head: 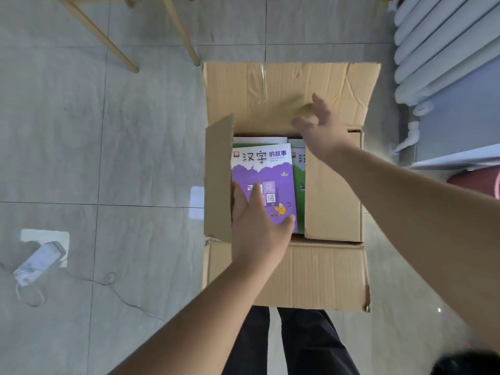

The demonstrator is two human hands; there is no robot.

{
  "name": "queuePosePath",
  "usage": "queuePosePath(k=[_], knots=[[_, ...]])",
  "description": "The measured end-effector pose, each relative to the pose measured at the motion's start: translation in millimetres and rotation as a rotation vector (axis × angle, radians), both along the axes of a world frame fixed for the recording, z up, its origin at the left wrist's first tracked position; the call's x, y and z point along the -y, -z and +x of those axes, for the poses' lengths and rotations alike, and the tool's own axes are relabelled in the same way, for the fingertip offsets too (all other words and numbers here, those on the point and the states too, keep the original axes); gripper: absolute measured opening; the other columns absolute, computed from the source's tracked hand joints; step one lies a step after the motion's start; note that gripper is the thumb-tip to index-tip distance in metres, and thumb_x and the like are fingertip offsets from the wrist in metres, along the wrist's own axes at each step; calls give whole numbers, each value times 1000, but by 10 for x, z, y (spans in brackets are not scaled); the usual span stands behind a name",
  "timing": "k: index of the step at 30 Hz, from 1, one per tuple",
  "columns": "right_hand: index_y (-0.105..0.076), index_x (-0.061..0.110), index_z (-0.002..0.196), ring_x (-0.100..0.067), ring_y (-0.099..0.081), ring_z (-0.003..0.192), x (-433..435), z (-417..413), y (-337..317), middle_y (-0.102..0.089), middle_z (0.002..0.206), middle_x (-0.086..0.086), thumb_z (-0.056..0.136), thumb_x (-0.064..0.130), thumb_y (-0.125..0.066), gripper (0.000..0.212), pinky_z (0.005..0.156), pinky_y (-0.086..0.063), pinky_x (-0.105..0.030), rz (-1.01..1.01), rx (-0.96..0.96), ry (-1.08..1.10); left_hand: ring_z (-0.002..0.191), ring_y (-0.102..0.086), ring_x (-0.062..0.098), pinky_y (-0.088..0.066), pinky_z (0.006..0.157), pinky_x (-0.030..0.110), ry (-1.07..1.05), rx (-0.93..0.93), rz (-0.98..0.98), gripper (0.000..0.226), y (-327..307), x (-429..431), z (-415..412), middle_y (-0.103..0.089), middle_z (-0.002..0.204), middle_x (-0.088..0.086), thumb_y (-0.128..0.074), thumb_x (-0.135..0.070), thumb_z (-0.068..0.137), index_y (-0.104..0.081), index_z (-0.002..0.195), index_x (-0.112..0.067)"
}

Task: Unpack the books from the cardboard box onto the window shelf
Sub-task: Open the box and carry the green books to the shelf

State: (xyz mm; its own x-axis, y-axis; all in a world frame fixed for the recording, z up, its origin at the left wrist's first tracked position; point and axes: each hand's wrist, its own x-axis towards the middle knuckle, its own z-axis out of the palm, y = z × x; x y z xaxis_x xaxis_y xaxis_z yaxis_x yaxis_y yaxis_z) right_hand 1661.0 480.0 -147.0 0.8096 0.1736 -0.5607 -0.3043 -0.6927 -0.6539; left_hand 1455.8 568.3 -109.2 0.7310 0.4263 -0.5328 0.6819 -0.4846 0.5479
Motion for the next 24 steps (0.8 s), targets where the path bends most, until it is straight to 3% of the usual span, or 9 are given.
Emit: queuePosePath(k=[2,6,9,12,14,16,19,21,24], knots=[[-32,26,162,-32,-42,146,-4,87,89,-38,163,-8,89,50,-56,81,113,-41,-43,-174,-4,-133,158,-27,29,-37,122,44,5,-42,85,87,69,-214,37,4,176,6,-75,-49,88,-34,159,-22],[-42,20,156,-29,-33,151,51,104,168,-47,158,-7,91,40,-60,70,120,-33,-48,-318,6,-314,162,-5,36,-22,126,51,20,-162,226,83,288,-629,92,-4,174,21,-78,-44,87,-39,154,-14],[-44,28,157,-28,-38,148,115,45,138,-50,157,-4,92,33,-59,66,114,-41,-47,-345,36,-311,153,-32,35,-45,112,49,-30,-180,86,85,446,-831,91,-24,166,15,-82,-40,82,-40,152,-14],[-71,28,117,-31,-66,96,63,-178,31,-73,109,-5,90,28,-49,34,71,-49,-30,-235,106,-140,143,-46,34,-50,106,52,-80,-156,-13,82,532,-864,126,-32,160,14,-85,-38,79,-46,147,-14],[-58,22,78,-24,-50,60,-23,-441,8,-55,67,1,88,25,-45,17,51,-34,-25,-104,-67,-43,143,-45,34,-47,109,51,-86,-120,-4,73,568,-829,154,-34,155,17,-87,-39,77,-53,137,-15],[-63,22,90,-24,-48,57,-107,-789,0,-55,78,3,95,25,-54,11,50,-34,-25,4,-266,9,147,-37,36,-42,114,49,-74,-123,12,65,586,-786,166,-31,156,24,-88,-42,75,-58,126,-14],[-52,19,144,-24,-73,86,-139,-1210,22,-63,131,-4,99,37,-59,49,60,-48,-28,12,-342,0,145,-36,42,-41,113,47,-58,-153,26,57,613,-766,149,-28,157,30,-88,-44,75,-60,112,-11],[-53,21,141,-18,-73,106,-76,-1348,2,-59,141,-4,97,38,-60,48,77,-54,-32,49,-344,123,146,-35,42,-42,112,47,-50,-150,12,52,622,-781,139,-26,158,30,-87,-43,76,-62,110,-12],[-56,35,114,12,-68,89,82,-1491,-146,-64,128,4,95,31,-60,20,73,-47,-20,100,-293,211,151,-30,35,-39,115,44,-44,-143,-18,50,624,-807,121,-21,162,26,-87,-41,79,-64,115,-15]])
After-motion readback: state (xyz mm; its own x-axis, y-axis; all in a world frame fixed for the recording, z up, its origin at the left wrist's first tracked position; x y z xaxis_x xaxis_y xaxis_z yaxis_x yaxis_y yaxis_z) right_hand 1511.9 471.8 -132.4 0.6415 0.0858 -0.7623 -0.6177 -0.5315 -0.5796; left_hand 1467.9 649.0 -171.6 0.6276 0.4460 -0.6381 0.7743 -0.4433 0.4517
